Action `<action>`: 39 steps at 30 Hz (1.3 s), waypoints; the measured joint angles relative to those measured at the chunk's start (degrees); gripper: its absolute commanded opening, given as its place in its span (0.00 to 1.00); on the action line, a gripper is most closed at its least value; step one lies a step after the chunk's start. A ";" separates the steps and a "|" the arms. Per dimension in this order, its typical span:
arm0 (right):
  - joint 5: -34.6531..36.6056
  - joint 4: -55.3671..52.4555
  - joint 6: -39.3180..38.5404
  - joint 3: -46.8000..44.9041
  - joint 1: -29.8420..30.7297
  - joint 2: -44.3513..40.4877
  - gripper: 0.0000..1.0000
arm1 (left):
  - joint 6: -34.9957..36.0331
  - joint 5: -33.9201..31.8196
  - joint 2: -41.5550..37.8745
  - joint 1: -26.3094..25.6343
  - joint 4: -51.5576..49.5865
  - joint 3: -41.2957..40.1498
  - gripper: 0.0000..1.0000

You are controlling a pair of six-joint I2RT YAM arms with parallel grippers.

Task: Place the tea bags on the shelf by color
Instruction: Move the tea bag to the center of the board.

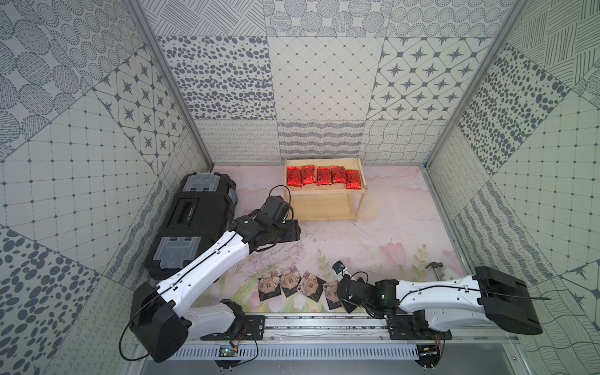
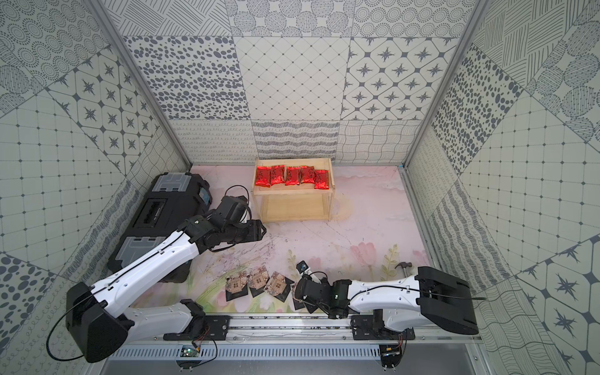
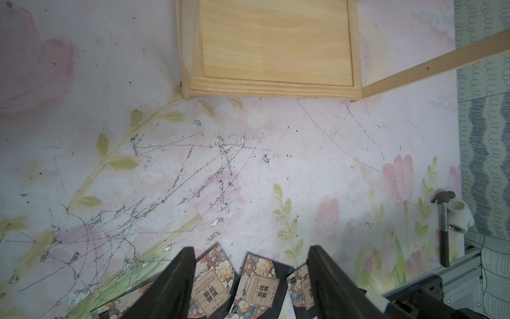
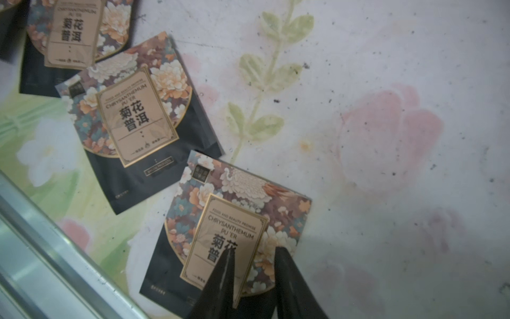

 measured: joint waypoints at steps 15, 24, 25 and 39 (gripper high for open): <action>4.02 8.70 4.28 1.68 -4.61 7.76 0.19 | -2.54 4.24 2.75 -0.17 6.12 -4.52 0.69; 2.58 13.88 0.79 3.78 -15.50 11.87 0.20 | -2.73 7.21 6.03 -2.27 9.60 -6.54 0.65; 2.23 14.53 -0.15 3.87 -16.52 12.17 0.20 | -2.69 7.78 6.56 -2.69 10.10 -6.82 0.64; -11.47 19.50 -4.02 -2.91 -29.90 -4.07 0.30 | 0.59 17.31 19.04 -11.13 22.34 -6.97 0.43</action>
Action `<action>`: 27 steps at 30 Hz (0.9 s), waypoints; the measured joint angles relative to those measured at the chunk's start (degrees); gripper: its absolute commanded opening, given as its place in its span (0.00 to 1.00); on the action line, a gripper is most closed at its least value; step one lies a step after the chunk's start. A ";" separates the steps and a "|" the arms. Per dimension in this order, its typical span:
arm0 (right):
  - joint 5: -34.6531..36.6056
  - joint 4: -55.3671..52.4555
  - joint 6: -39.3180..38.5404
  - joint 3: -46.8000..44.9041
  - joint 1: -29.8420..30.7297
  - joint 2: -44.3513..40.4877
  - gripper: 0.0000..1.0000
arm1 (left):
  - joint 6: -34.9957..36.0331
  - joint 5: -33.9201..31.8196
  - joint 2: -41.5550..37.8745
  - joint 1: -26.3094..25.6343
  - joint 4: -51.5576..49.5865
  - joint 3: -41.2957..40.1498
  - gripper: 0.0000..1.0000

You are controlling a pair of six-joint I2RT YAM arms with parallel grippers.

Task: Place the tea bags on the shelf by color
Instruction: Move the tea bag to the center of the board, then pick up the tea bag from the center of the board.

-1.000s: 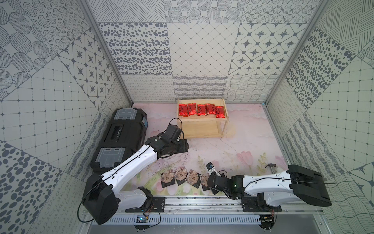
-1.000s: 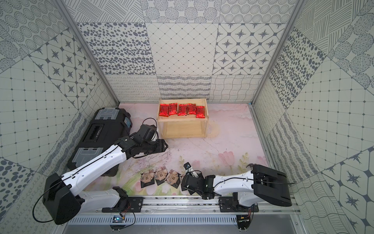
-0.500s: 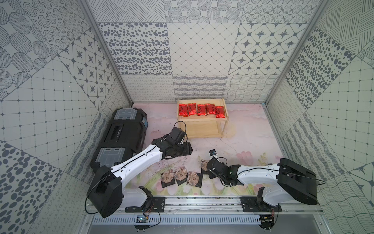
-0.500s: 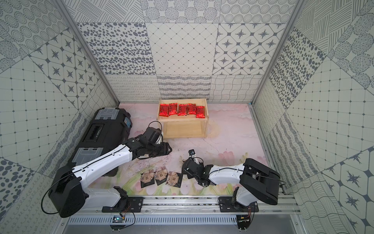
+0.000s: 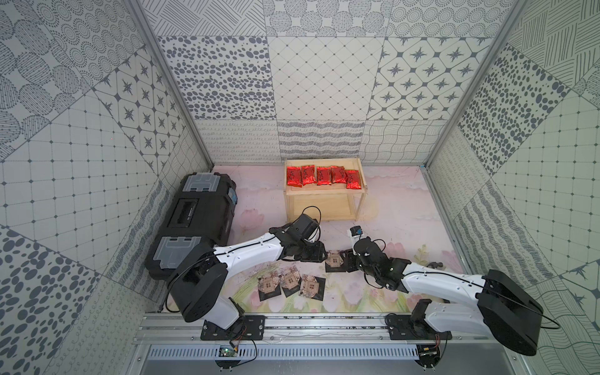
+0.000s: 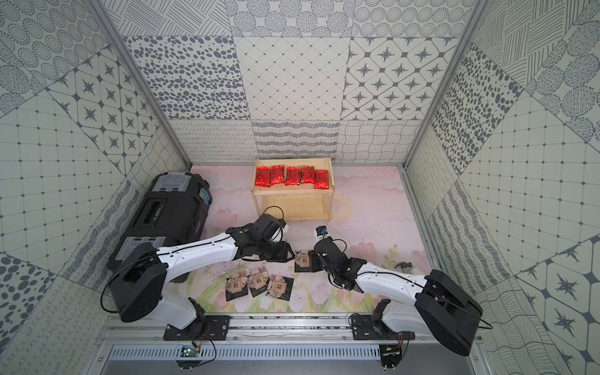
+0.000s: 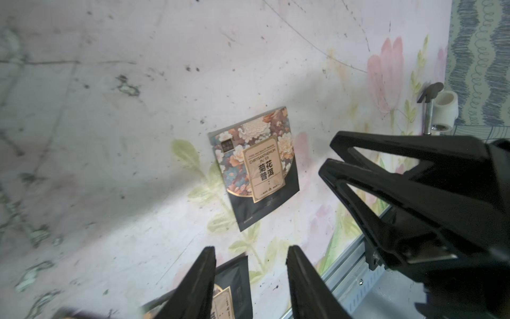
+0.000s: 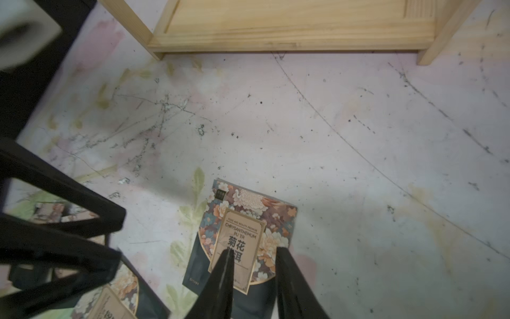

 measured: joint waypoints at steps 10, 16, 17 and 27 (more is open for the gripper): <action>-15.28 4.90 6.84 -8.83 -10.86 -3.56 0.32 | 1.53 3.93 10.10 -1.20 7.65 3.80 0.39; -20.04 7.04 8.11 -10.14 -13.07 -3.82 0.34 | 1.60 4.35 12.66 -1.25 9.97 3.58 0.39; -20.52 7.41 8.20 -10.16 -13.18 -3.82 0.34 | 1.60 4.33 12.87 -1.25 10.25 3.41 0.39; -24.41 11.34 8.79 -10.16 -13.31 0.39 0.35 | 1.60 3.50 12.90 -1.25 12.35 0.81 0.38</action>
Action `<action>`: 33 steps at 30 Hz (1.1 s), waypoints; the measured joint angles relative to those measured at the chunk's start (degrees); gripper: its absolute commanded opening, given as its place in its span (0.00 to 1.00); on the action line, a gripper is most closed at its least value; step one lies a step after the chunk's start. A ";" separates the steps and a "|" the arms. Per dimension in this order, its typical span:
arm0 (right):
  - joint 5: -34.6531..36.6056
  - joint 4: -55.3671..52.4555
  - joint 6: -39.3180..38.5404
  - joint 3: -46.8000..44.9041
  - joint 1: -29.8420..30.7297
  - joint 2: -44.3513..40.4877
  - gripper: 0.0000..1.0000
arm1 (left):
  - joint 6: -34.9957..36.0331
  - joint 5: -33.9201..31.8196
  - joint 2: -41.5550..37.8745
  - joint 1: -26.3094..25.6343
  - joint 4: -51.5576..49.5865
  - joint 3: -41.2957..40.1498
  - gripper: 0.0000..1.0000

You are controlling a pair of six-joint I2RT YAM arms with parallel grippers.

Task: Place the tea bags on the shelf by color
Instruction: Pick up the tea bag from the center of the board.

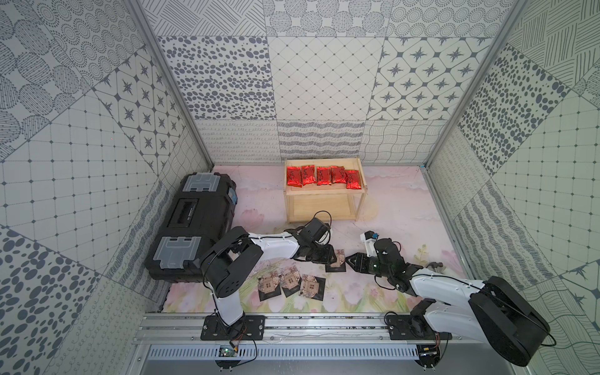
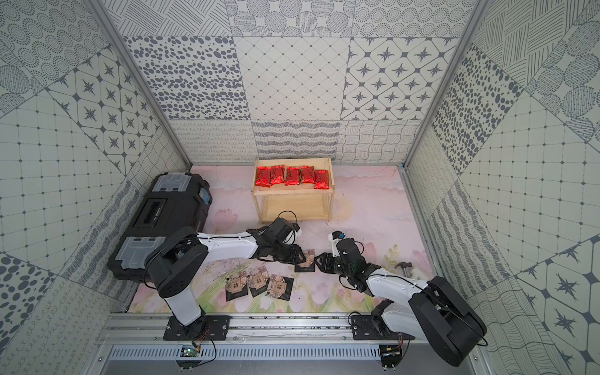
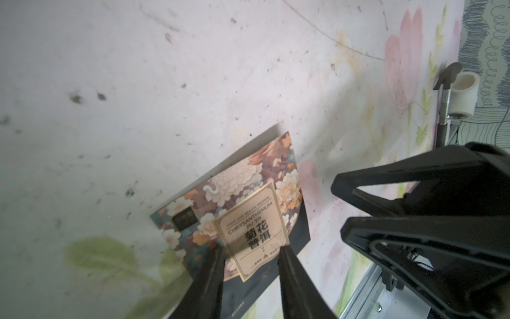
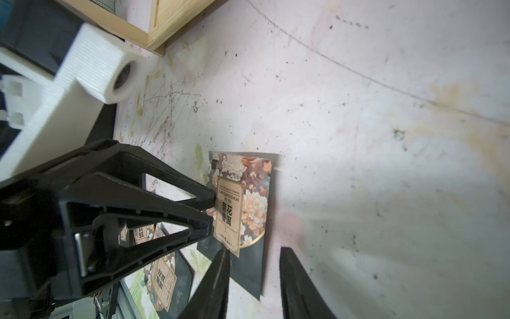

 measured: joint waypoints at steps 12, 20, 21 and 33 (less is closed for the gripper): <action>-2.03 3.39 1.40 0.00 -0.02 3.39 0.37 | -0.04 -0.44 -0.39 0.00 3.74 -2.05 0.37; -4.00 7.15 3.58 -0.02 -0.74 6.19 0.37 | -0.09 -0.70 -1.07 0.00 7.10 -4.26 0.37; -4.17 7.54 3.87 -0.02 -0.81 6.51 0.37 | -0.11 -0.76 -1.16 0.00 7.43 -4.48 0.37; -7.52 11.06 7.23 -0.02 -2.27 10.01 0.37 | -0.50 -1.03 -1.46 0.02 10.88 -6.34 0.35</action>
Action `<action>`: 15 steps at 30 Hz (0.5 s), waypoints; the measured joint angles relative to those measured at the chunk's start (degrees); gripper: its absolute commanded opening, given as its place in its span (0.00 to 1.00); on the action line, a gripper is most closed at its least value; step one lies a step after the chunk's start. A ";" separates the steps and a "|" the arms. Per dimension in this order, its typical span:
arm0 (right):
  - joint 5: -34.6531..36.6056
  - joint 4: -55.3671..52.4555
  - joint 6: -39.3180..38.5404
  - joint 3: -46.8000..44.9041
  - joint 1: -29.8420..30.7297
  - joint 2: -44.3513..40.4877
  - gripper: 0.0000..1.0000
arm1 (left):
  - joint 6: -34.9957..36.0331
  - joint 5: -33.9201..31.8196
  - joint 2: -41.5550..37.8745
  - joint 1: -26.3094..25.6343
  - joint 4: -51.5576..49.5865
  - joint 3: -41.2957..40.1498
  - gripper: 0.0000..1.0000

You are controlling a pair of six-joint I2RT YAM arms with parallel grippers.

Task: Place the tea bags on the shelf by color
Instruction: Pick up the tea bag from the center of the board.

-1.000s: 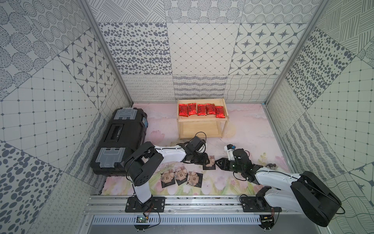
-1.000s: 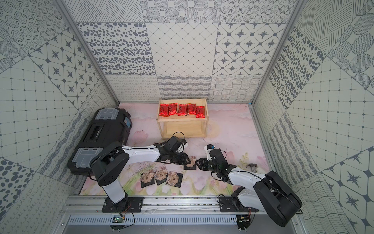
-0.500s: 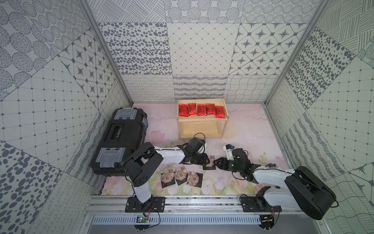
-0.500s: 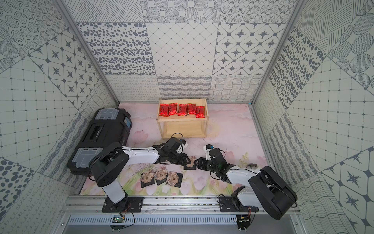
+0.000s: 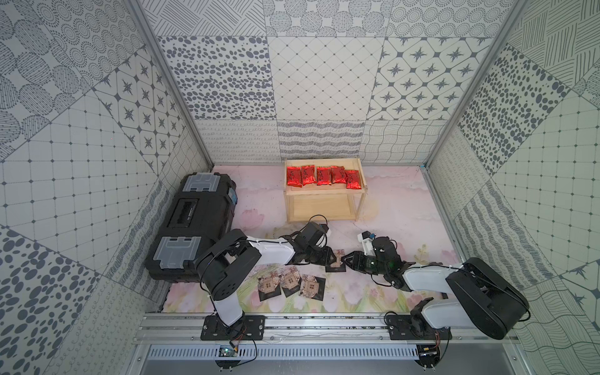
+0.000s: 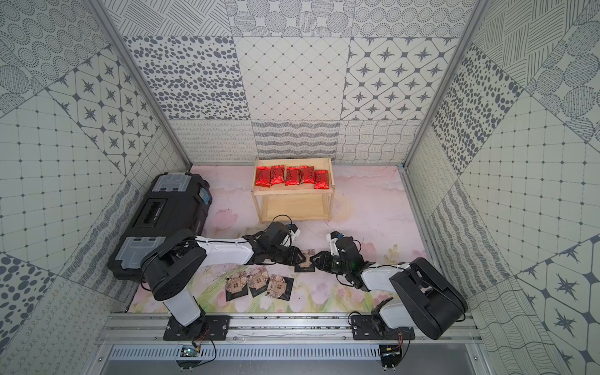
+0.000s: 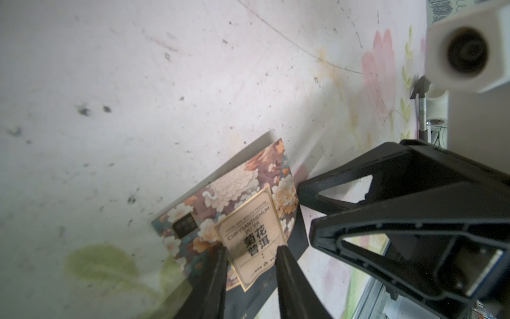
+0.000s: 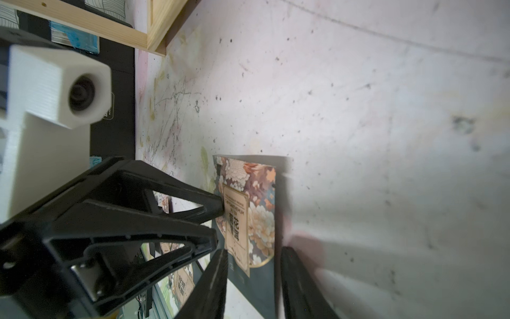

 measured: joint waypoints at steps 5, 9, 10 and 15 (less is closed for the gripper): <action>-1.31 1.33 1.55 0.00 -0.46 0.07 0.37 | -0.04 0.02 0.04 0.09 1.33 -0.57 0.35; -2.34 2.73 2.78 0.00 -0.74 0.63 0.36 | -0.17 0.07 0.17 0.15 2.49 -0.96 0.35; -2.56 3.08 2.99 0.00 -0.74 0.98 0.36 | -0.20 0.11 0.20 0.20 2.69 -1.03 0.35; -3.54 4.52 4.22 0.00 -0.83 2.08 0.33 | -0.24 0.31 0.24 0.31 3.67 -1.46 0.35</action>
